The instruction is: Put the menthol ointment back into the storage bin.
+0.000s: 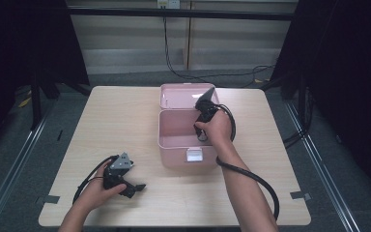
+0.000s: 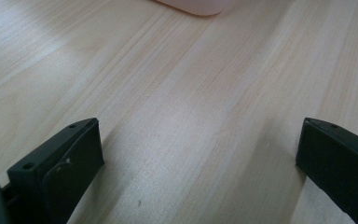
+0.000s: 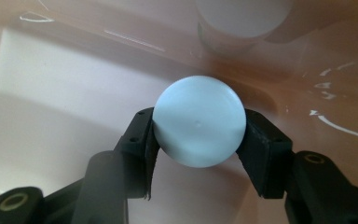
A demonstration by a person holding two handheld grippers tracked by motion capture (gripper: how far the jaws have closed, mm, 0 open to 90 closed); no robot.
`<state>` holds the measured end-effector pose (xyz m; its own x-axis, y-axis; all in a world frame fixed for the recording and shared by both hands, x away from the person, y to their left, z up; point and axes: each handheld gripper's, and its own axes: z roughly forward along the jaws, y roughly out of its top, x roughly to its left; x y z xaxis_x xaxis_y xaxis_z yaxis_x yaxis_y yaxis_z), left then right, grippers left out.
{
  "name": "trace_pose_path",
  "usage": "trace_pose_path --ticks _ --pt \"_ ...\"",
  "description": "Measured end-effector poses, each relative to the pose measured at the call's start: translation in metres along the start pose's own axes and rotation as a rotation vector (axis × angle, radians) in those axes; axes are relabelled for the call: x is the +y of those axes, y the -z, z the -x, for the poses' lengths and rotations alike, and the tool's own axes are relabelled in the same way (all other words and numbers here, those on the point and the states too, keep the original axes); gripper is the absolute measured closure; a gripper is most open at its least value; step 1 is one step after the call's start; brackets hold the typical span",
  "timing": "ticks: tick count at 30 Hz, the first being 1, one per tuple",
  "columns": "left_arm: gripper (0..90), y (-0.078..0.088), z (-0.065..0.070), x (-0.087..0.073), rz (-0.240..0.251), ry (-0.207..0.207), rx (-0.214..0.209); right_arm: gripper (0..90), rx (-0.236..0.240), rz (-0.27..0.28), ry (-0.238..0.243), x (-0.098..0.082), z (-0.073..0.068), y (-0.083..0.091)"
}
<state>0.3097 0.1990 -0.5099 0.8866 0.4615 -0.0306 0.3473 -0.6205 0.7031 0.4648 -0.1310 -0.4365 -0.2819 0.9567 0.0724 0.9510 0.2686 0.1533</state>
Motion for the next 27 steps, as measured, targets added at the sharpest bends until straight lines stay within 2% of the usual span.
trace_pose_path --ticks 15,27 --pt "0.0 0.0000 0.0000 0.0000 0.000 0.000 -0.001 47.1 0.013 0.005 -0.013 -0.0002 -0.0002 0.0023" --pt "0.0 0.0000 -0.0001 -0.0001 0.001 0.002 -0.001 41.7 0.004 -0.008 0.013 0.0000 -0.0039 0.0036"
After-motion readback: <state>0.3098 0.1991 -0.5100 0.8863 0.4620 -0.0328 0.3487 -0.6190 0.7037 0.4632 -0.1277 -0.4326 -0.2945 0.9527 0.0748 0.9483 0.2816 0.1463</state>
